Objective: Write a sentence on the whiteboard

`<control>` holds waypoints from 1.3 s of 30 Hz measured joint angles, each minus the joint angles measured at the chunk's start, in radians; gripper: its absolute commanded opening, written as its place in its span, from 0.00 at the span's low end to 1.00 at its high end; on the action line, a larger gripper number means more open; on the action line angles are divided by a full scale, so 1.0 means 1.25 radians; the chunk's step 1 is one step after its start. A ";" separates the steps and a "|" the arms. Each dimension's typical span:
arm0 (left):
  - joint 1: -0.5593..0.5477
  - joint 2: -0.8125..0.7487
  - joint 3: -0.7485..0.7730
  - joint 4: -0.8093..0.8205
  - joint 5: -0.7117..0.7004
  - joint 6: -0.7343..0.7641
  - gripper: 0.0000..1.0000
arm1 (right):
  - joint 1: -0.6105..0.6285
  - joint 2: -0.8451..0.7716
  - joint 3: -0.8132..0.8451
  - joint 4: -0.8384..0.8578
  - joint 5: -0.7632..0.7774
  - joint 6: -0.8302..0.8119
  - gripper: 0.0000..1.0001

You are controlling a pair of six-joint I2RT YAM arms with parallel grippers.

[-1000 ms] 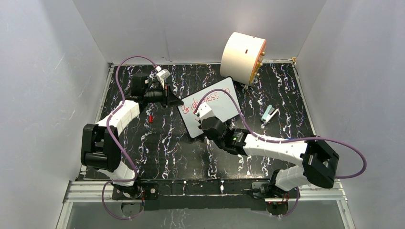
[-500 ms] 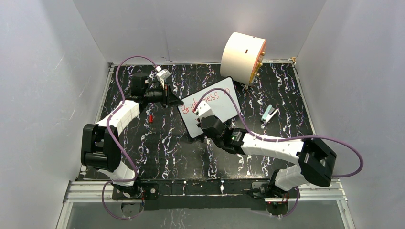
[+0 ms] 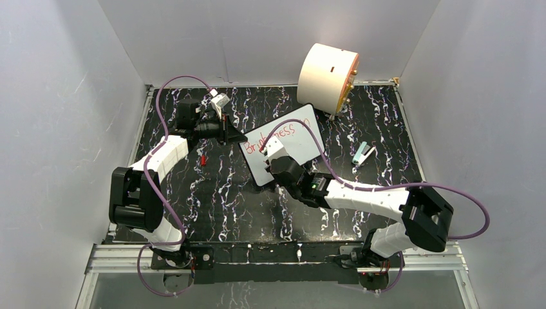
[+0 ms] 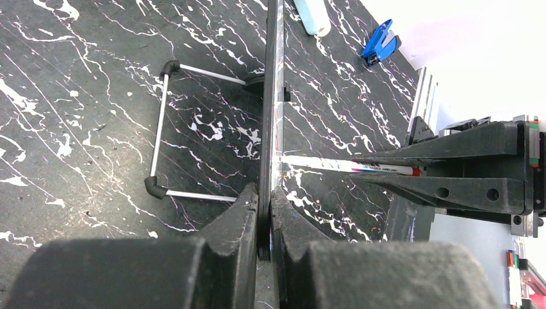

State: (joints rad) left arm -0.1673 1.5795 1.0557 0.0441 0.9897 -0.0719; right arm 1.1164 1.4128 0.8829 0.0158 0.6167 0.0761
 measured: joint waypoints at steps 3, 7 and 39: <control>0.000 0.000 0.000 0.000 0.000 0.000 0.00 | 0.000 0.000 0.000 -0.007 -0.005 0.002 0.00; 0.000 0.000 0.000 0.000 0.000 0.000 0.00 | 0.000 0.000 0.000 -0.016 -0.011 0.004 0.00; 0.000 0.000 0.000 0.000 0.001 0.000 0.00 | -0.004 0.000 0.000 -0.025 0.031 0.016 0.00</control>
State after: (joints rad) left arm -0.1677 1.5795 1.0557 0.0441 0.9905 -0.0719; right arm 1.1118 1.4128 0.8825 -0.0154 0.6552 0.0967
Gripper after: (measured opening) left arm 0.068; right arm 0.200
